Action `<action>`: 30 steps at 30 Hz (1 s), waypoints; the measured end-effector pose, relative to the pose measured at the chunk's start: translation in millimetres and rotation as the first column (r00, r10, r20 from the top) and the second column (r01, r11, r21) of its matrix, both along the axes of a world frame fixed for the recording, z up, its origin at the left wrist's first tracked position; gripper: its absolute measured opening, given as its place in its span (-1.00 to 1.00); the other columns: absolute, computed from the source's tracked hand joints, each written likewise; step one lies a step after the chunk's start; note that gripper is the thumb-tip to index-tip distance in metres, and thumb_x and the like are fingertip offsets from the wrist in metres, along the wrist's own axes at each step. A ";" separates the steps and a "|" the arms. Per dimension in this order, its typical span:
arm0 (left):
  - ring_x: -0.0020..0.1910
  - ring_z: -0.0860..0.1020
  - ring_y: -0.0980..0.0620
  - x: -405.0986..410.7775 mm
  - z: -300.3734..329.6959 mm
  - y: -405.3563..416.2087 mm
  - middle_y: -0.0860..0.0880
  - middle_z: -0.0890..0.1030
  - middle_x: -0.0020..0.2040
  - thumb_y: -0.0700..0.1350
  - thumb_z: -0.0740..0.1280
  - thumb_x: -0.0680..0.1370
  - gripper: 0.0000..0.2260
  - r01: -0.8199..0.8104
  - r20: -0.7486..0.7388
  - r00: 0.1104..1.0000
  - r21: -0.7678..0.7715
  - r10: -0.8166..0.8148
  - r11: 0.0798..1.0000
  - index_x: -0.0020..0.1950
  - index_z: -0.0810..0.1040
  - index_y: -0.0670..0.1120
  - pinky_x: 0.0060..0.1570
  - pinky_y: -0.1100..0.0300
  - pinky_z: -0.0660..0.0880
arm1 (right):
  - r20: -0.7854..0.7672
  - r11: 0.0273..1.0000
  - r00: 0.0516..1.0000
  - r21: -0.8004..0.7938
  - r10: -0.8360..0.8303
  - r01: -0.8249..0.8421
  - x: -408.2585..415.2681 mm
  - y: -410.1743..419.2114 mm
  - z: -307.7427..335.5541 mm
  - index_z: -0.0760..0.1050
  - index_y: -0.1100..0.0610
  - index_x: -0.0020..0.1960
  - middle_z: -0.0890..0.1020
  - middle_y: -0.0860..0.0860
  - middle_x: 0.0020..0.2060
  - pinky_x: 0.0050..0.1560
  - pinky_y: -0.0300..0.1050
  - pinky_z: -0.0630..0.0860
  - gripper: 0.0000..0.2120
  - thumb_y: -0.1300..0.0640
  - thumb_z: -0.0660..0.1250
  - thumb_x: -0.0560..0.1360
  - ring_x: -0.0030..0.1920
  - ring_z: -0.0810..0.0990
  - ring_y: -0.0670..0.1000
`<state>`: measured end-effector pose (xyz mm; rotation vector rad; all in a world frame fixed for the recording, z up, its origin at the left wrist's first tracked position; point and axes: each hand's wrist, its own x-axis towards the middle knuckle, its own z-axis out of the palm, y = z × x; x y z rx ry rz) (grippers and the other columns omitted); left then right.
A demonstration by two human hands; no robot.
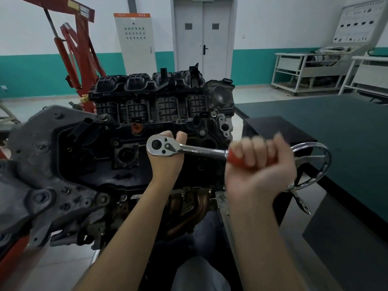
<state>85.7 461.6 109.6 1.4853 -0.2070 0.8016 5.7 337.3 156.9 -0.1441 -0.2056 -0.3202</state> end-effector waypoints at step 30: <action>-0.60 0.23 0.22 -1.0 3.5 7.4 0.16 0.28 -0.62 -0.30 0.28 0.47 -0.51 0.064 -0.004 0.998 0.109 -0.064 0.992 -0.56 0.23 0.08 -0.52 0.45 0.15 | 0.034 0.963 0.985 -0.218 0.169 -0.158 39.6 -13.8 45.7 0.22 0.07 -0.51 0.20 -0.08 -0.66 -0.55 -0.32 0.19 -0.61 0.22 0.14 0.48 -0.64 0.15 -0.10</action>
